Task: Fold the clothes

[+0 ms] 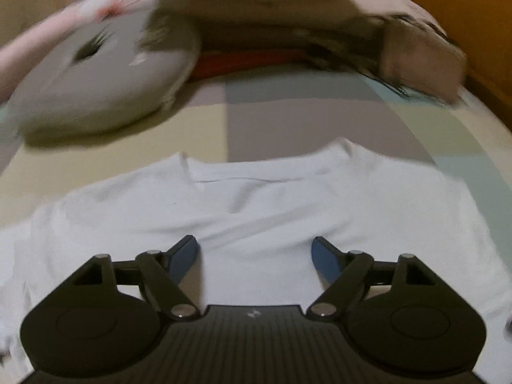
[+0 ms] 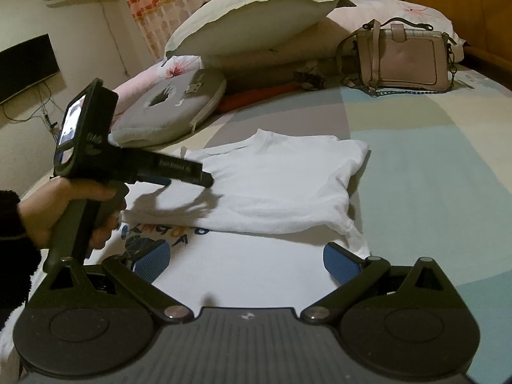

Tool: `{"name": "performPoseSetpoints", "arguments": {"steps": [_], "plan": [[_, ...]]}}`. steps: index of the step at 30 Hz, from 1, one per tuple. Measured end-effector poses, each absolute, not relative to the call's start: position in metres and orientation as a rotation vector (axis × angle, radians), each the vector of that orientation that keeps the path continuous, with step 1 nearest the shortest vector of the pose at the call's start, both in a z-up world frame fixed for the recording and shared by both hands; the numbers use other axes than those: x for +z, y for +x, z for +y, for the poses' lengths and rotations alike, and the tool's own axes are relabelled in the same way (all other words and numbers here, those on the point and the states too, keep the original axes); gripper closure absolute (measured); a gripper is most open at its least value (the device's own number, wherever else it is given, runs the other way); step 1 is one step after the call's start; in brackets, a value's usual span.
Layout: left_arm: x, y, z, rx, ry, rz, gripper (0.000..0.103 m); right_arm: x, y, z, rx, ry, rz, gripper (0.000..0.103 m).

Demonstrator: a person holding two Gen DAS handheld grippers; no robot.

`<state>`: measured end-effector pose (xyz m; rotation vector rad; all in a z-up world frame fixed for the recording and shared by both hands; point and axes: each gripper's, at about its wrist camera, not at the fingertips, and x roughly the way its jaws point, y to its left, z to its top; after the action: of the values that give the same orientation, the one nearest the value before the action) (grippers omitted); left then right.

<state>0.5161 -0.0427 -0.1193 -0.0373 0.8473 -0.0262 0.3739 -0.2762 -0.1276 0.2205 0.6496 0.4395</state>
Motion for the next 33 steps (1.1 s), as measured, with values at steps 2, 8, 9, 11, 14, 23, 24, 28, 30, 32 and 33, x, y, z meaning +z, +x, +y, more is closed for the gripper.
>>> {"name": "performPoseSetpoints", "arguments": {"steps": [2,8,9,11,14,23,24,28,30,32,33], "plan": [[-0.114,0.513,-0.047,-0.06,-0.044,0.832,0.029,-0.126,0.373,-0.278,0.445,0.236,0.645,0.0],[-0.106,0.5,-0.068,-0.131,0.043,0.888,0.028,-0.121,0.369,-0.282,0.444,0.242,0.641,0.0],[-0.098,0.493,-0.068,-0.137,0.054,0.876,0.027,-0.12,0.367,-0.284,0.444,0.246,0.644,0.0],[-0.078,0.475,-0.066,-0.146,0.078,0.848,0.026,-0.118,0.364,-0.286,0.443,0.254,0.651,0.0],[-0.051,0.444,-0.056,-0.162,0.094,0.846,0.025,-0.112,0.357,-0.287,0.442,0.246,0.644,0.0],[-0.052,0.335,-0.032,-0.198,0.157,0.819,0.019,-0.093,0.332,-0.279,0.447,0.176,0.622,0.0],[-0.059,0.327,-0.029,-0.191,0.156,0.798,0.019,-0.093,0.331,-0.277,0.441,0.171,0.625,0.0],[-0.091,0.31,-0.019,-0.205,0.109,0.775,0.019,-0.105,0.335,-0.265,0.422,0.119,0.675,0.0],[-0.106,0.315,-0.014,-0.211,0.087,0.8,0.019,-0.112,0.338,-0.256,0.422,0.074,0.699,0.0],[-0.114,0.321,-0.01,-0.202,0.085,0.8,0.019,-0.117,0.337,-0.249,0.435,0.058,0.719,0.0],[-0.114,0.321,-0.008,-0.197,0.083,0.774,0.019,-0.12,0.337,-0.245,0.441,0.05,0.728,0.0]]}}
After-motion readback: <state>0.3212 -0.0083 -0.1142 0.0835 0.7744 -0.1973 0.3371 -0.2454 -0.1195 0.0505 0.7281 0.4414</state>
